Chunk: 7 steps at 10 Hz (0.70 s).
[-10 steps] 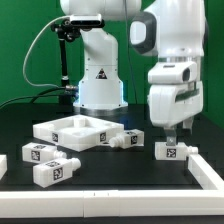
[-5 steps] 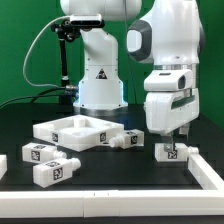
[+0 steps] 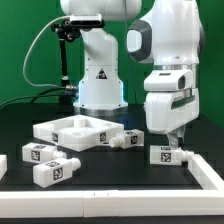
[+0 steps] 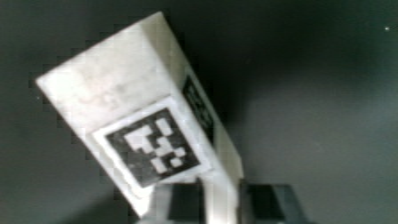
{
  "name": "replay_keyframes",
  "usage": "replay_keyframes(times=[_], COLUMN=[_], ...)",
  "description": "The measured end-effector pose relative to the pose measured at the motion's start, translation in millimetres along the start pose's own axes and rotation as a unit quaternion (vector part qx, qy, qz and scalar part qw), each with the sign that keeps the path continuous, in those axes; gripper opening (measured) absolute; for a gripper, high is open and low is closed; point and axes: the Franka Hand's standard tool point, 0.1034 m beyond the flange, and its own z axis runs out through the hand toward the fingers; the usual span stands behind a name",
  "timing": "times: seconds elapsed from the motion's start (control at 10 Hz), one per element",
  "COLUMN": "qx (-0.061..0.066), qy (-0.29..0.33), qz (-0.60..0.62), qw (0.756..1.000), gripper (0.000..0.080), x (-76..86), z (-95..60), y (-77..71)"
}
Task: Assemble one leg
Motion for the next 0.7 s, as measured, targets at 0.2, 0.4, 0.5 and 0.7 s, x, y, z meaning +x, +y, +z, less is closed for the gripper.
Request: replay_keyframes(times=[0.2, 0.4, 0.5, 0.7], qx=[-0.013, -0.010, -0.009, -0.012], qy=[0.022, 0.014, 0.006, -0.001], qz=[0.001, -0.020, -0.040, -0.114], qw=[1.000, 1.000, 0.999, 0.993], gripper=[0.0006, 0.0001, 0.0001, 0.0104], x=[3.8, 0.5, -5.2, -13.6], z=[0.0, -5.8, -15.5, -28.7], y=[1.7, -0.9, 2.1, 15.0])
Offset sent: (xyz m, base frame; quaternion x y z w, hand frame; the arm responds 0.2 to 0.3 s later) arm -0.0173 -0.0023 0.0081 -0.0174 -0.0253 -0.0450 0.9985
